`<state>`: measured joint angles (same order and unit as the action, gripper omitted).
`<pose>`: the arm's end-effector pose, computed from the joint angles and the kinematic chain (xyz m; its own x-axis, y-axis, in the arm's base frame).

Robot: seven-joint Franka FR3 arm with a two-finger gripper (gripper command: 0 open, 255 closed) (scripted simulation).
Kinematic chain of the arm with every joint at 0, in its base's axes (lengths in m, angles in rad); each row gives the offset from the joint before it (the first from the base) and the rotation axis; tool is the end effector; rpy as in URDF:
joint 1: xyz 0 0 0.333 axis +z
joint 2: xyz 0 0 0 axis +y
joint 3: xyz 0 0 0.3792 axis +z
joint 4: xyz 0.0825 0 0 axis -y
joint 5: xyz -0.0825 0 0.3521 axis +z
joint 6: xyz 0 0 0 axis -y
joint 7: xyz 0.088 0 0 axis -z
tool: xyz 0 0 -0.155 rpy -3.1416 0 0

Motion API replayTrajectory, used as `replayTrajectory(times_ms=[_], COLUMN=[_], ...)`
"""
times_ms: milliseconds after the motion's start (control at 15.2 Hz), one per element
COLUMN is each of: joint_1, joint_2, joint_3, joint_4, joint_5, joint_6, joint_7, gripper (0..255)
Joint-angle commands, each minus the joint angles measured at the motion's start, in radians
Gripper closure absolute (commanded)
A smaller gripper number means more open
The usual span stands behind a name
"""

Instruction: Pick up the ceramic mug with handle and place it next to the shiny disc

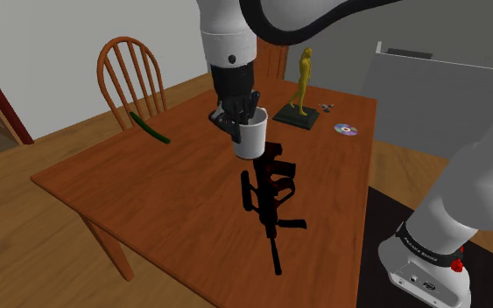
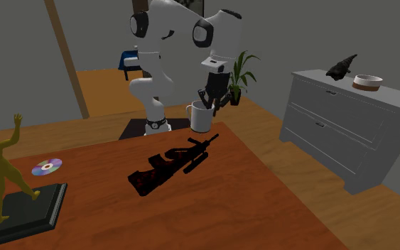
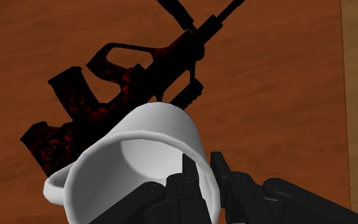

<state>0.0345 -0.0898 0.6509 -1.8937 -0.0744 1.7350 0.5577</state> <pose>0.3799 0.3111 0.5480 0.9904 0.1377 -0.0080 0.1373 -0.9786 0.1536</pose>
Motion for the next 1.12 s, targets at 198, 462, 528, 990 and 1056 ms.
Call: replayTrajectory(times_ms=[198,462,528,990,1056], joint_1=[-0.037,-0.056,-0.061,-0.101,-0.108], joint_2=[-0.153,-0.253,-0.275,-0.396,-0.408], joint_3=[-0.092,-0.173,-0.193,-0.334,-0.354], joint_4=[-0.147,-0.247,-0.269,-0.395,-0.409], joint_5=[0.064,0.086,0.087,0.068,0.062], joint_6=[0.032,0.047,0.050,0.070,0.073], joint_7=[-0.157,-0.272,-0.299,-0.482,-0.508], gripper=[255,255,255,255,255])
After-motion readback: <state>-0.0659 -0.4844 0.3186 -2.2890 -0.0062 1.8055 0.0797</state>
